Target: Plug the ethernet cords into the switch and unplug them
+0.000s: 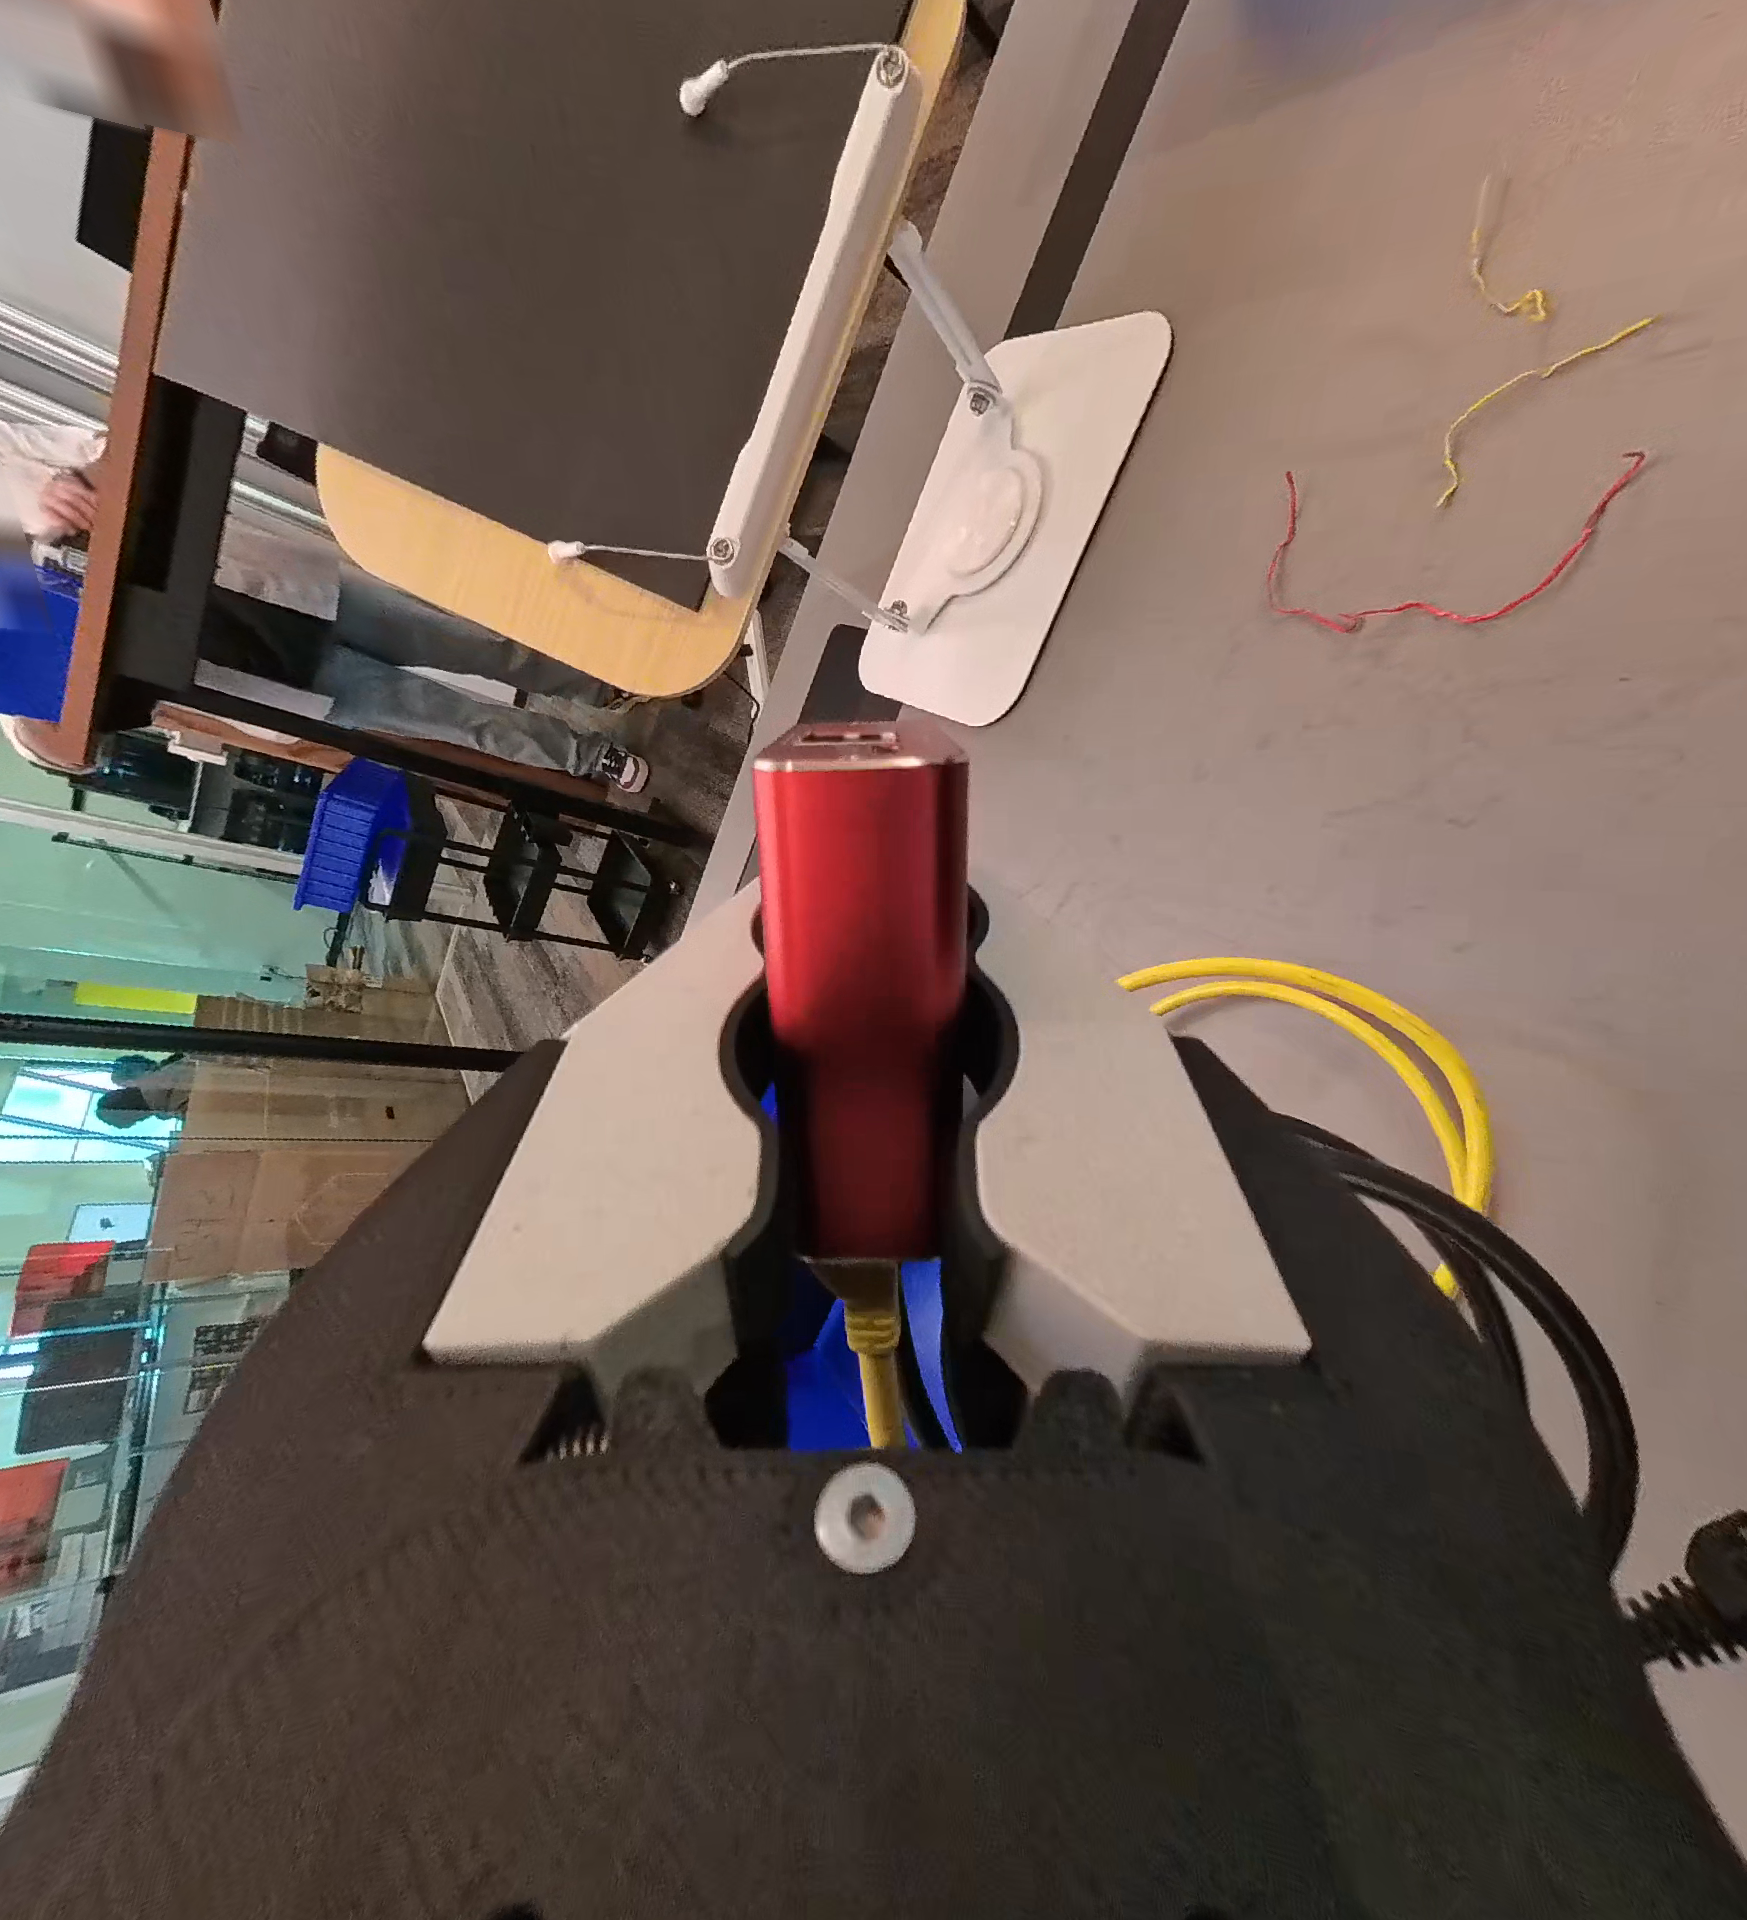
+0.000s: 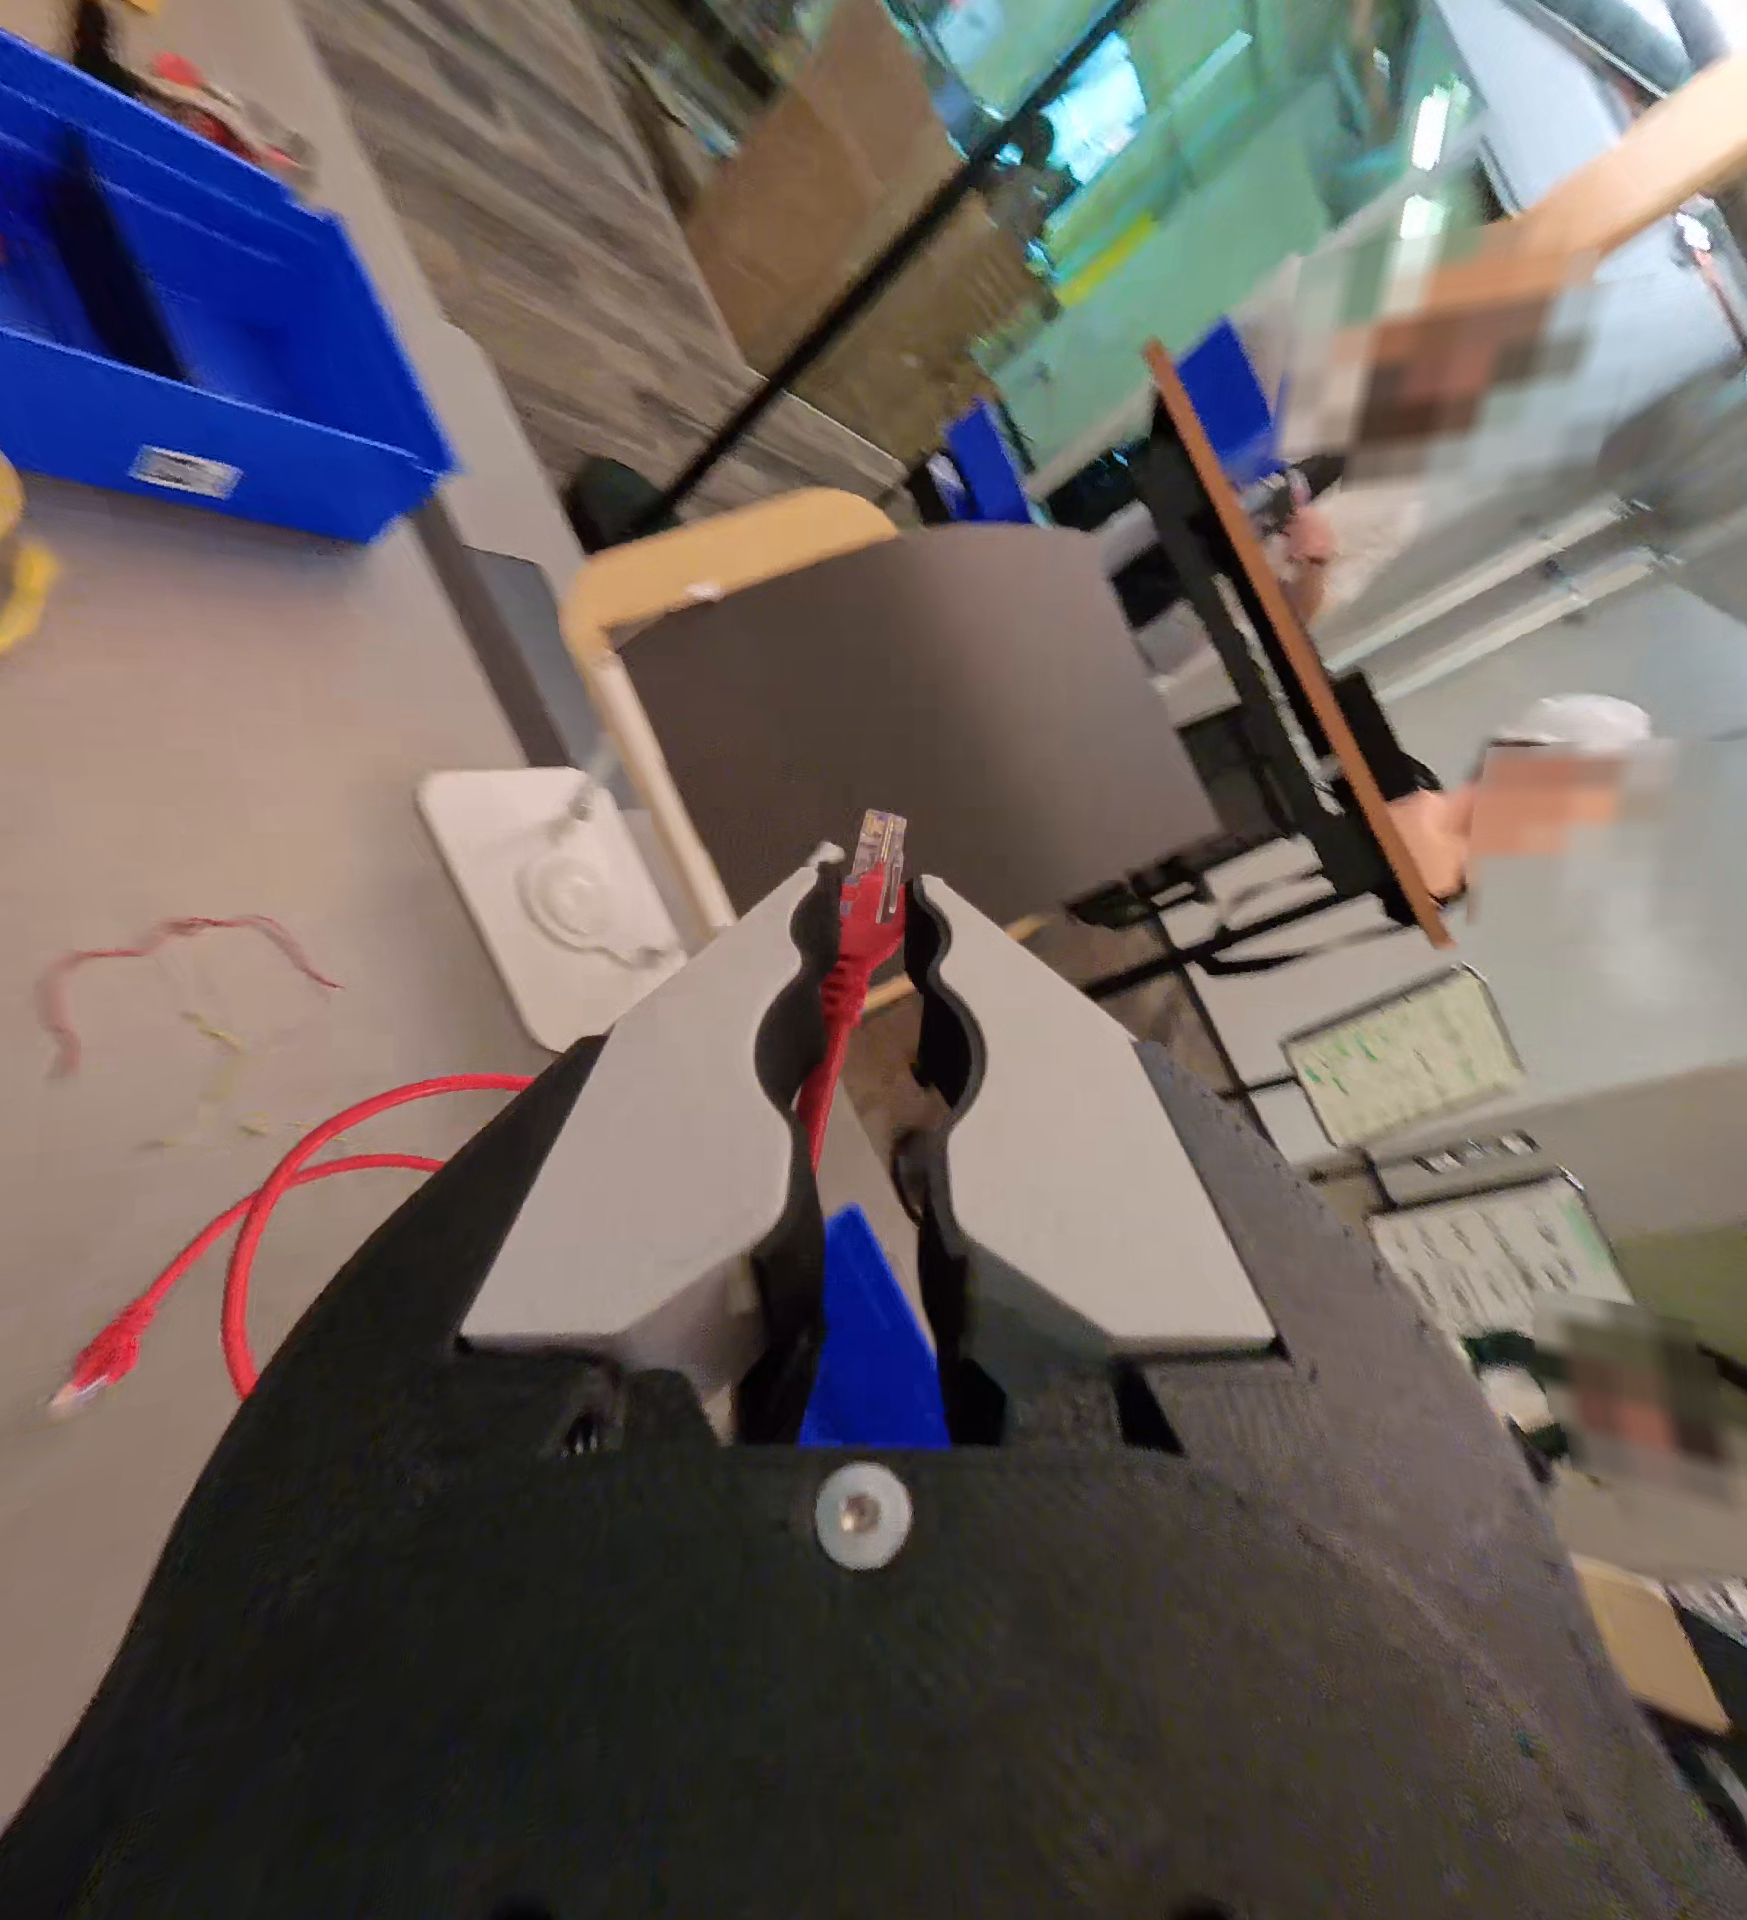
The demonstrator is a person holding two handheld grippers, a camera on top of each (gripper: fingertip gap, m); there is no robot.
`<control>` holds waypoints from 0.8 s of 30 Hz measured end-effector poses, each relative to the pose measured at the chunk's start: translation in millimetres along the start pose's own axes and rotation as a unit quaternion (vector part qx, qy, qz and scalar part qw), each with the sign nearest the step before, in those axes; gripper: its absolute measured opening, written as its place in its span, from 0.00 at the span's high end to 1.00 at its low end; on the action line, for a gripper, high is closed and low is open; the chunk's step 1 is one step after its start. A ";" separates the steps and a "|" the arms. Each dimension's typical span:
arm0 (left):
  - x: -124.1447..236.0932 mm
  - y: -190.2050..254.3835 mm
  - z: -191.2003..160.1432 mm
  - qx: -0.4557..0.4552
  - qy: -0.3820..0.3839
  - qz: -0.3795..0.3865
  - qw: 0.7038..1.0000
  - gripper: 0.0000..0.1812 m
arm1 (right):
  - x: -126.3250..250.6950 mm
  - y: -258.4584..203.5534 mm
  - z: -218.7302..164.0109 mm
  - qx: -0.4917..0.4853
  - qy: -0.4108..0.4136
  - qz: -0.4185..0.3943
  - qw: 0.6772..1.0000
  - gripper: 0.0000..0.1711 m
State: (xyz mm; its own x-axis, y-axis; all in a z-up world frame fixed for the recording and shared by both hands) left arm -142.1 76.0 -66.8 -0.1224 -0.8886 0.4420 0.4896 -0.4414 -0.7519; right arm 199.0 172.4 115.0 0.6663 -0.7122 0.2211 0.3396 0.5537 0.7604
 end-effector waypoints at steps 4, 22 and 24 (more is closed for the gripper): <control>-1.0 0.0 -1.9 0.002 -0.001 -0.001 1.000 0.86 | 11.4 67.7 -33.0 -0.013 -0.044 -0.077 0.996 0.94; -12.9 6.3 -2.5 -0.006 -0.006 -0.015 1.000 0.86 | -28.4 54.1 -252.0 -0.089 -0.184 -0.172 0.964 0.93; -12.7 6.2 -3.1 -0.005 -0.005 -0.016 1.000 0.86 | -37.0 29.7 -276.4 -0.122 -0.184 -0.158 0.962 0.93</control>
Point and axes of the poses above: each gripper's, where its closed fingertips meet, x back along the fingers, z out of its top, y = z × x across the jaws, the point moved 6 cm from there along x, back along the fingers, and after that the axes turned 1 degree about y, right-handed, at the moved point
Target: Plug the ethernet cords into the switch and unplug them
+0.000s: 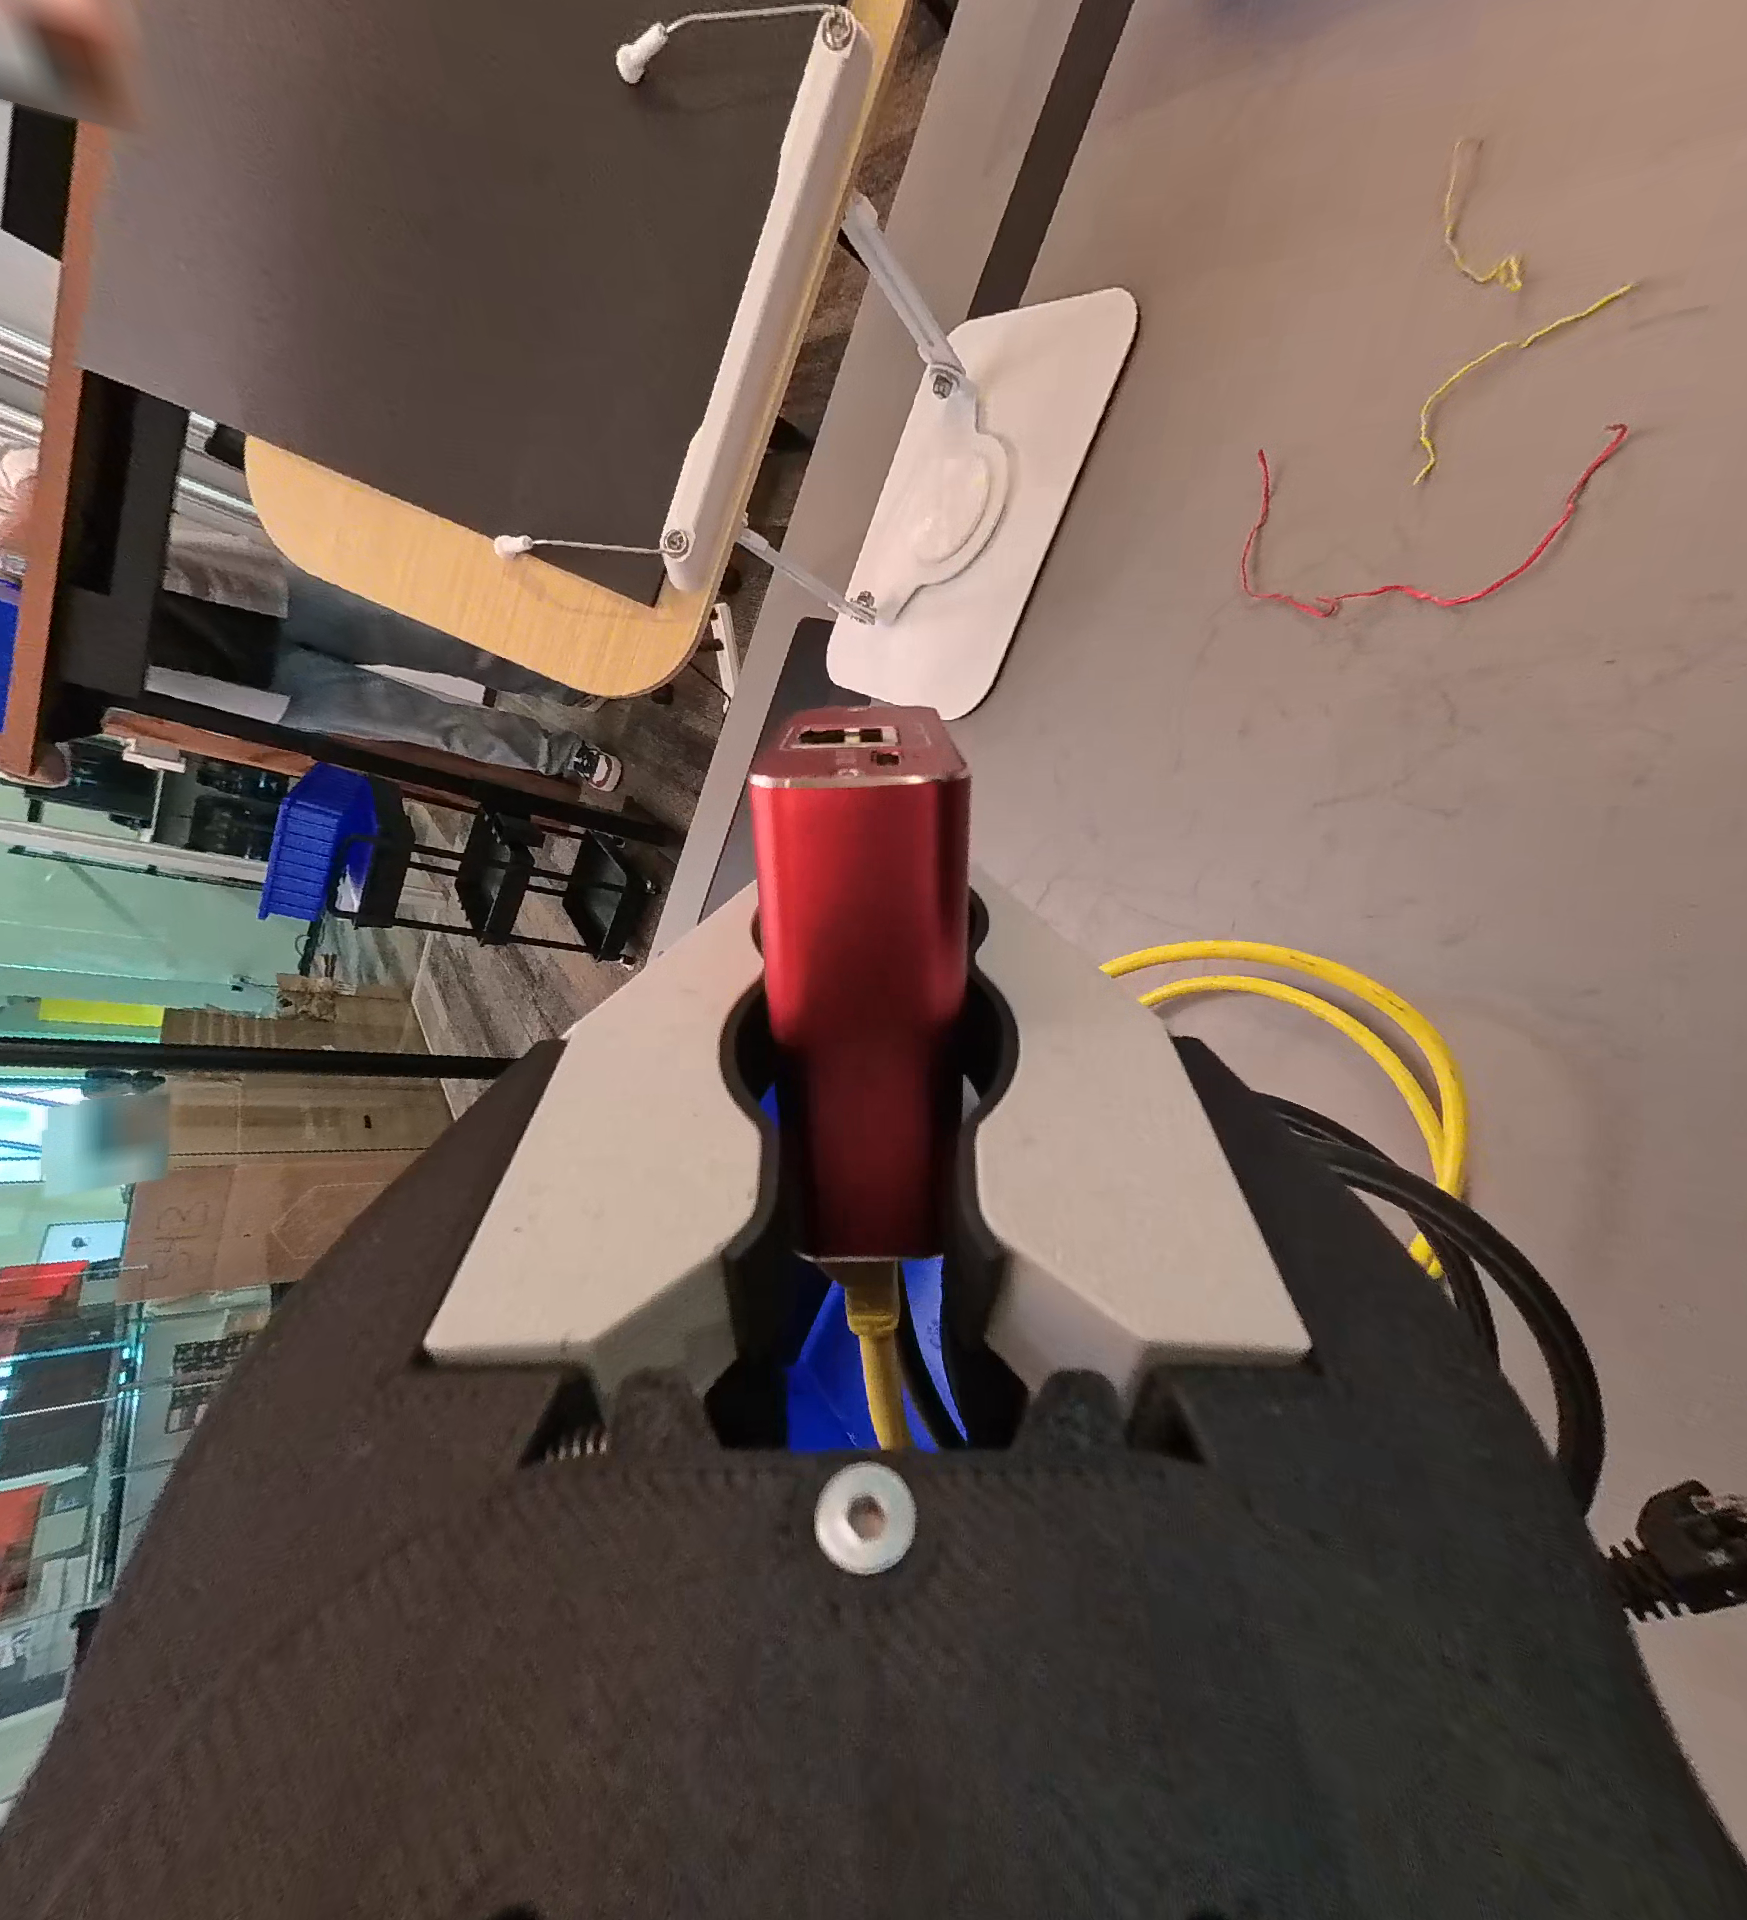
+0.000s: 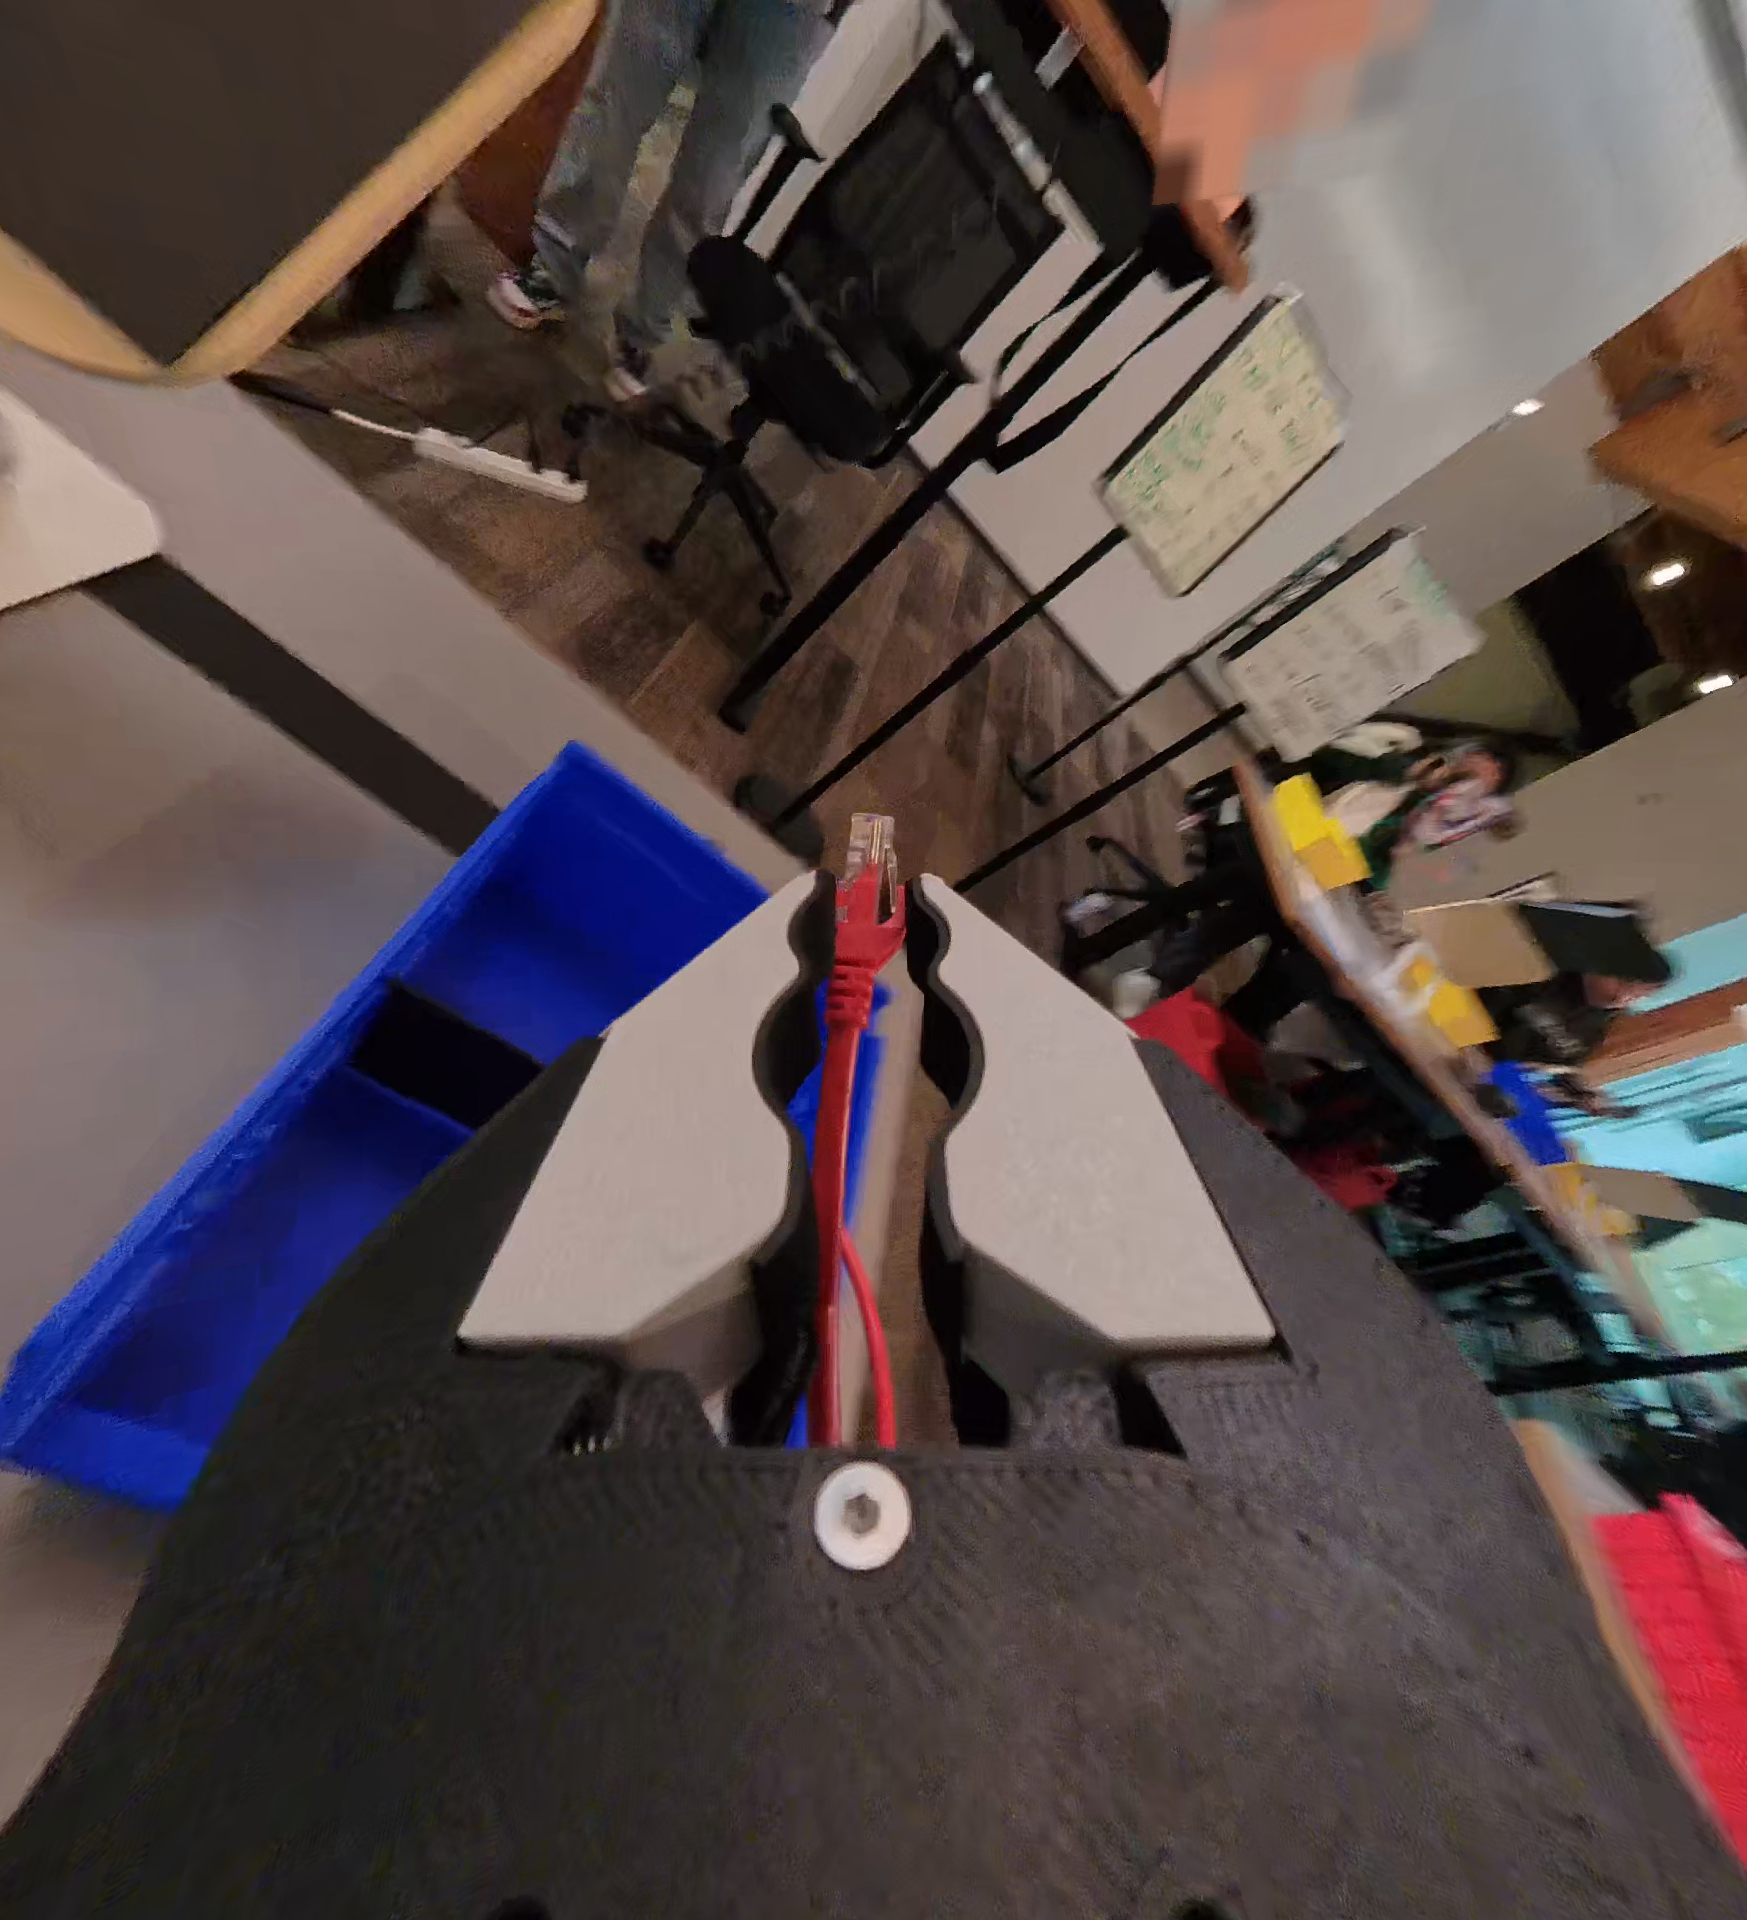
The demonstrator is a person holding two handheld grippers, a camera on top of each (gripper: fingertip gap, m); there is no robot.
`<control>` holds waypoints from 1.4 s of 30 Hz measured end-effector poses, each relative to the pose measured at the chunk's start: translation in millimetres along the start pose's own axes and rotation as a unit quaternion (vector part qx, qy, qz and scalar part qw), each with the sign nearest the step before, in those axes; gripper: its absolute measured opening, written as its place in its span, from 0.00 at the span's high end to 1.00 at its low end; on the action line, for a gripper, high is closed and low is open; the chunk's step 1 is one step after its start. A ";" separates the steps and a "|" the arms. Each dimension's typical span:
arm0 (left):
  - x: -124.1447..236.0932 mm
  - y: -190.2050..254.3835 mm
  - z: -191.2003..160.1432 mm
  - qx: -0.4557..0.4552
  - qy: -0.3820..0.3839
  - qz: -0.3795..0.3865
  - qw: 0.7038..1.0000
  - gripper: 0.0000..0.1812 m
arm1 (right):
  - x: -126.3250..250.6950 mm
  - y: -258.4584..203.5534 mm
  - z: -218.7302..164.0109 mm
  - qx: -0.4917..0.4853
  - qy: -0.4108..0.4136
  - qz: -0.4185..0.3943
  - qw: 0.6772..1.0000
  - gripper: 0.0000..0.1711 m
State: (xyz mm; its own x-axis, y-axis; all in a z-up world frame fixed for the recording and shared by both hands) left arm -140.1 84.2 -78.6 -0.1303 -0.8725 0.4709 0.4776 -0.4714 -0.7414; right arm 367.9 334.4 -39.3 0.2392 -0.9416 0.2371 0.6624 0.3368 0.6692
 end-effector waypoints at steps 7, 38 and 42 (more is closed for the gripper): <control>-1.0 3.3 2.2 -0.004 0.002 -0.007 1.000 0.86 | -33.5 -71.2 -70.7 -0.093 -0.117 0.181 0.972 0.72; 63.3 -1.9 54.4 0.157 0.319 -0.186 0.916 0.86 | 162.1 -327.0 300.8 -0.155 0.440 0.627 0.623 0.84; 57.1 -4.9 48.3 0.175 0.311 -0.192 0.914 0.84 | 160.3 -328.7 303.0 -0.114 0.420 0.598 0.673 0.85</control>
State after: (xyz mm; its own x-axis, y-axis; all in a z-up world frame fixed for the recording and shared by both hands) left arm -107.9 42.9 -25.0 -0.7631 -0.6074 0.2205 0.5280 -0.7829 -0.3292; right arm -26.6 71.9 -7.9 0.9517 0.3051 -0.0356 -0.2918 0.9342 0.2055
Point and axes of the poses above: each gripper's, where its closed fingertips meet, x back along the fingers, z out of its top, y = z × x across the jaws, the point moved 6 cm from there along x, back along the fingers, and after that the axes turned 1 degree about y, right-handed, at the moved point
